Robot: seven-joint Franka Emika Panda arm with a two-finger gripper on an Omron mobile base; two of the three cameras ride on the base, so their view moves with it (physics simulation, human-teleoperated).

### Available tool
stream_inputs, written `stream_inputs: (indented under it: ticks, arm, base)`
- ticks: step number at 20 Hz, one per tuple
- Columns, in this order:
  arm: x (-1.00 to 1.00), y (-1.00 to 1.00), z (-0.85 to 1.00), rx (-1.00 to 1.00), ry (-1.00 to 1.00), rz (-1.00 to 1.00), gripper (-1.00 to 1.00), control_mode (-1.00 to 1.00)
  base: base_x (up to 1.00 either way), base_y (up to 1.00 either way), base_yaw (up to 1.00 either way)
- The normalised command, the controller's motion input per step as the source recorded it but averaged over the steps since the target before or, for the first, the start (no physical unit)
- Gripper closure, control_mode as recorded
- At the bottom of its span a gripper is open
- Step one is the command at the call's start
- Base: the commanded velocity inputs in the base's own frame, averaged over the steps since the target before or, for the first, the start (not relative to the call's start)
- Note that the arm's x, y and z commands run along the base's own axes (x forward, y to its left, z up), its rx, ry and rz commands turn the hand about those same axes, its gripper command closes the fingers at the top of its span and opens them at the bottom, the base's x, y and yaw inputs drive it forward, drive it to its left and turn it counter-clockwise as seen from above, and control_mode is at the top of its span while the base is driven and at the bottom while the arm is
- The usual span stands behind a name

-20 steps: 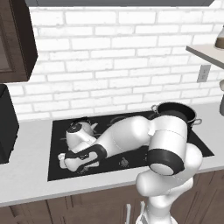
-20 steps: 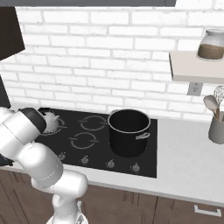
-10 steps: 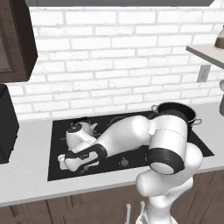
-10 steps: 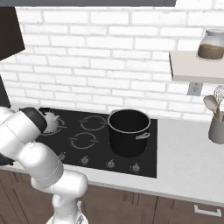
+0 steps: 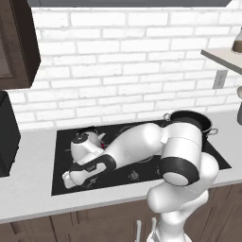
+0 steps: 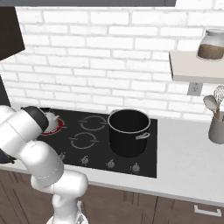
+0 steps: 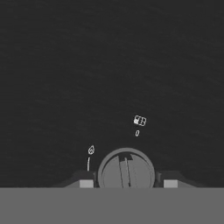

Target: Pick the kettle from the counter and place it on a stove burner. Then turn the burner on.

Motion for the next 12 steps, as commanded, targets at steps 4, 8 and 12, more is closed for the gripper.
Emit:
stream_inputs:
  ticks: [4,8,12]
  arm:
    - [-0.03,-0.06,-0.04,0.01,0.0,0.39,1.0,-1.0]
    - [0.0,-0.11,-0.03,0.0,0.0,0.38,1.0,-1.0]
    - [-0.05,-0.12,0.0,0.0,0.0,0.37,1.0,-1.0]
  base:
    - [0.0,0.0,0.0]
    - [0.0,0.0,0.0]
    - [0.0,0.0,0.0]
